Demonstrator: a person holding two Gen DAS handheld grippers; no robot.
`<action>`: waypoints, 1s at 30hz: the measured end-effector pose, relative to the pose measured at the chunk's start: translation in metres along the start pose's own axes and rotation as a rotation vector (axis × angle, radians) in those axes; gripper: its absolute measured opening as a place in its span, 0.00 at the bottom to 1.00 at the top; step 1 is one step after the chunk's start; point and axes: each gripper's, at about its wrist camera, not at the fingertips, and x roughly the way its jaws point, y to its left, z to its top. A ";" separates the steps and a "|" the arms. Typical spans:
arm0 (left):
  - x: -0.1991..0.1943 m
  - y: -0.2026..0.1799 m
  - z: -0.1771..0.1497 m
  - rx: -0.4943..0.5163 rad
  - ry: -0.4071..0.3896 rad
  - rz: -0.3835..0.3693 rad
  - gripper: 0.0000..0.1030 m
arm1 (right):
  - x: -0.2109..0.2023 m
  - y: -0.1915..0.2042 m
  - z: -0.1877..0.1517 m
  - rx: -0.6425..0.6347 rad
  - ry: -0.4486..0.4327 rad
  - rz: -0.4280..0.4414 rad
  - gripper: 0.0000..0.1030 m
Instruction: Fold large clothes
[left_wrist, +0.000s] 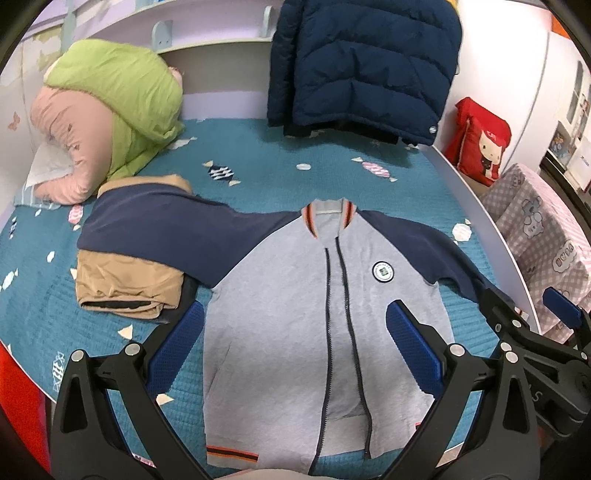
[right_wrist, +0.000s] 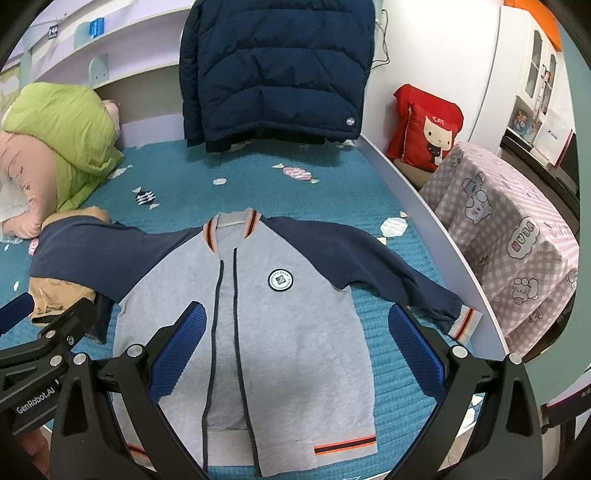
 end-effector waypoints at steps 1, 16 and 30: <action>0.001 0.004 0.000 -0.009 0.006 -0.001 0.96 | 0.002 0.004 0.000 -0.004 0.007 0.007 0.93; 0.030 0.118 0.010 -0.201 0.082 0.082 0.96 | 0.044 0.106 0.037 -0.097 0.081 0.226 0.93; 0.060 0.297 0.030 -0.480 0.087 0.380 0.96 | 0.169 0.211 0.082 -0.147 0.285 0.393 0.32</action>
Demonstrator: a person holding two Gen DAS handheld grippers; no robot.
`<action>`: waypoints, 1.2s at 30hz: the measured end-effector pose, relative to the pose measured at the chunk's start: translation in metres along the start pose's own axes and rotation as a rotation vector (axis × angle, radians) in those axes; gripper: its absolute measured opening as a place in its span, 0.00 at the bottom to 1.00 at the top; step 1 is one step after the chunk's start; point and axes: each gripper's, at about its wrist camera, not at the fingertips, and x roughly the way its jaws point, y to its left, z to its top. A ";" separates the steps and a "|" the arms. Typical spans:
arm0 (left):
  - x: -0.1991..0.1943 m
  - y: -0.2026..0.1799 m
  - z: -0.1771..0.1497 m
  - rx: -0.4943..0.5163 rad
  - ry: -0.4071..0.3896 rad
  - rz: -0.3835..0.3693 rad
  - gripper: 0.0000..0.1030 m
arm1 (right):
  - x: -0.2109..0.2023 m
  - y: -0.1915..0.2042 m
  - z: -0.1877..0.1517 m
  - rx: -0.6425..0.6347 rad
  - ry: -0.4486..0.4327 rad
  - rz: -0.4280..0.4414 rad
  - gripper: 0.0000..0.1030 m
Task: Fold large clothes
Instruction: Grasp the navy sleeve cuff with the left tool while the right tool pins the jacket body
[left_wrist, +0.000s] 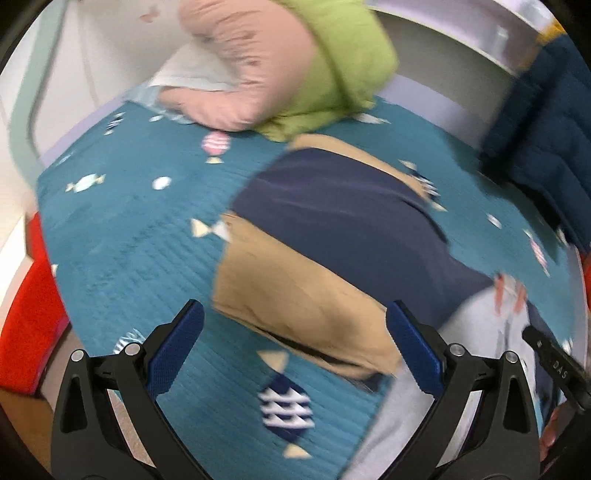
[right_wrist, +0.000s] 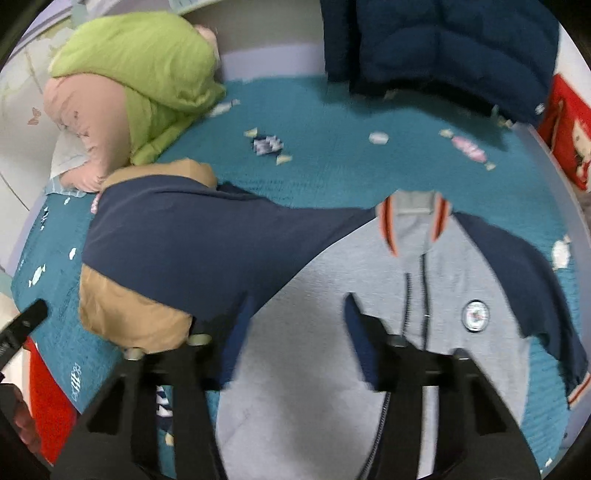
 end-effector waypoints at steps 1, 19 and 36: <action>0.003 0.005 0.004 -0.013 0.003 0.006 0.96 | 0.014 -0.001 0.005 0.000 0.024 0.000 0.29; 0.152 0.115 0.101 -0.341 0.239 -0.150 0.95 | 0.190 -0.010 0.028 0.092 0.358 -0.066 0.12; 0.197 0.115 0.119 -0.458 0.317 -0.412 0.36 | 0.190 -0.024 0.030 0.083 0.366 -0.023 0.12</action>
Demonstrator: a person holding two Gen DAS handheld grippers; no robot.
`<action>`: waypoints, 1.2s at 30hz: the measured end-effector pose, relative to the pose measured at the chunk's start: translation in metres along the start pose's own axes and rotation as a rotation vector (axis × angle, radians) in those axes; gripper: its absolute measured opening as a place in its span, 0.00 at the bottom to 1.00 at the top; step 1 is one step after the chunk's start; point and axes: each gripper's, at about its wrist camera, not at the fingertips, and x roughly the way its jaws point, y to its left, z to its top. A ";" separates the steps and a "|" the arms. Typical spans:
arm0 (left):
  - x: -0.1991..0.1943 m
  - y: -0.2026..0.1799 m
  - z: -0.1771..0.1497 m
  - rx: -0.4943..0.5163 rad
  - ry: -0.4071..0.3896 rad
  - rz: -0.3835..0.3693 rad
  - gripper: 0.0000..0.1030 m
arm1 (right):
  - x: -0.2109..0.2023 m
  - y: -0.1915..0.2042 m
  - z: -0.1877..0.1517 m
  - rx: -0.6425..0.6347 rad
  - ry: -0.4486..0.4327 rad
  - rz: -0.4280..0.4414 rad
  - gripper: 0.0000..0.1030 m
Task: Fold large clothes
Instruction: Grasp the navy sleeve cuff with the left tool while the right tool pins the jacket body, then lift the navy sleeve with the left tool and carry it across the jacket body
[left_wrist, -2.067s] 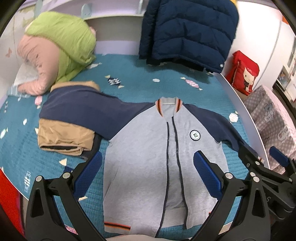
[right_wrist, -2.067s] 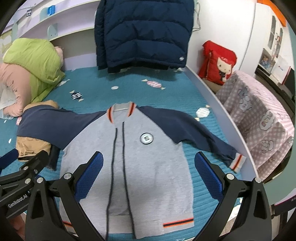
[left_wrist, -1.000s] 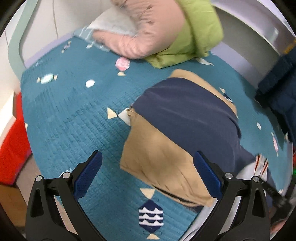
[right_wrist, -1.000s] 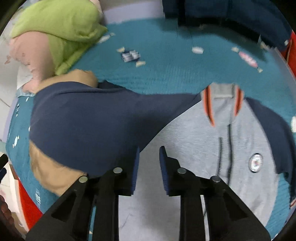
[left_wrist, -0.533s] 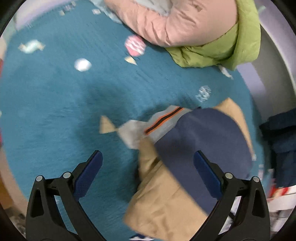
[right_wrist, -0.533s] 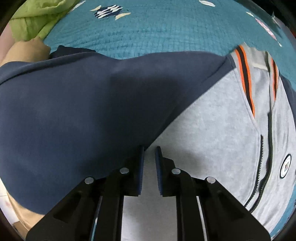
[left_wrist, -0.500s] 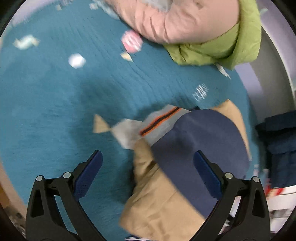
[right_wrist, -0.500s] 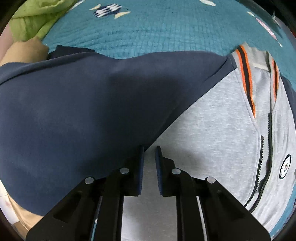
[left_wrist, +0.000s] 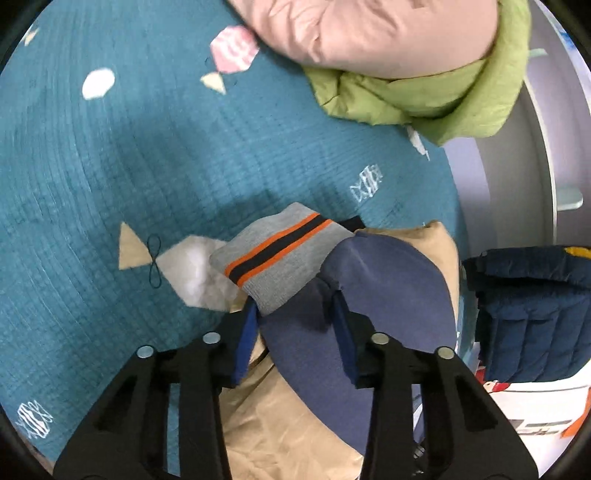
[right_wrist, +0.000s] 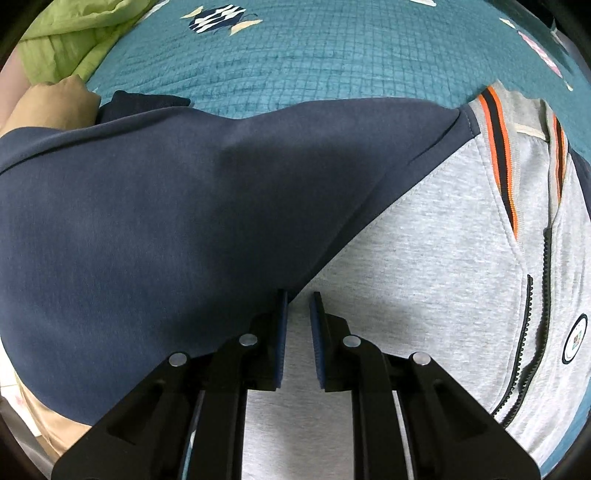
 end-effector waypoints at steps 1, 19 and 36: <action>-0.003 -0.003 -0.001 0.013 -0.007 0.013 0.35 | 0.000 -0.001 -0.005 0.000 -0.003 0.001 0.12; -0.027 -0.046 -0.003 0.135 -0.148 0.092 0.12 | 0.003 -0.006 -0.014 0.001 -0.016 0.013 0.12; -0.147 -0.248 -0.165 0.618 -0.398 -0.073 0.11 | -0.073 -0.061 -0.038 0.110 -0.173 0.247 0.02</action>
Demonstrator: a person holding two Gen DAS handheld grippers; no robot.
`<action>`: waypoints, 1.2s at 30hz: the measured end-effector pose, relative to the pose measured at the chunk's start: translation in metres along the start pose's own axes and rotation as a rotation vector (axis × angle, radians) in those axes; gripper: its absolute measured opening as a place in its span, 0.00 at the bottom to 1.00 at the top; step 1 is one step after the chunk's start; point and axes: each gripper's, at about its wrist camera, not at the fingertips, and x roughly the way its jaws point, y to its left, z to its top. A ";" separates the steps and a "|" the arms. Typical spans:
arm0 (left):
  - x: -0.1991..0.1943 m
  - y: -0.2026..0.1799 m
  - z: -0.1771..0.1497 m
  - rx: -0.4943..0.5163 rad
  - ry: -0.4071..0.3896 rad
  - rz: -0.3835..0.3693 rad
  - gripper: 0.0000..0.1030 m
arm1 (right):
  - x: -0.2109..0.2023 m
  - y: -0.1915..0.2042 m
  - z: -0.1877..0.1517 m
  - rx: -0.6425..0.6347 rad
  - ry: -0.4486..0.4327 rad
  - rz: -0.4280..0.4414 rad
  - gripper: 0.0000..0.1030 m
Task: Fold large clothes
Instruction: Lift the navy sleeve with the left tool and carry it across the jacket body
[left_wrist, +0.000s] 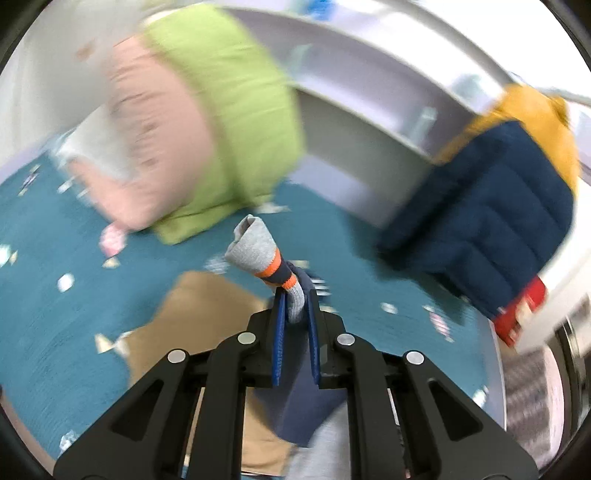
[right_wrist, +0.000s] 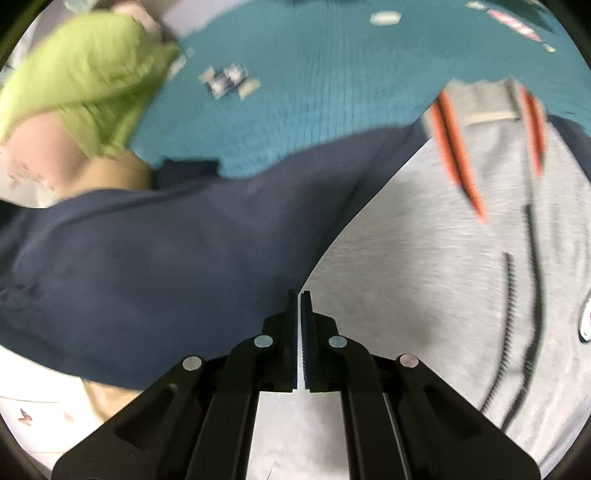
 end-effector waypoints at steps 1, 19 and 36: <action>-0.001 -0.023 -0.003 0.037 0.002 -0.031 0.11 | -0.011 -0.004 -0.003 0.001 -0.025 0.000 0.02; 0.174 -0.319 -0.261 0.391 0.515 -0.326 0.10 | -0.160 -0.248 -0.123 0.489 -0.318 -0.133 0.02; 0.173 -0.274 -0.254 0.468 0.499 -0.385 0.78 | -0.162 -0.295 -0.112 0.508 -0.323 -0.097 0.59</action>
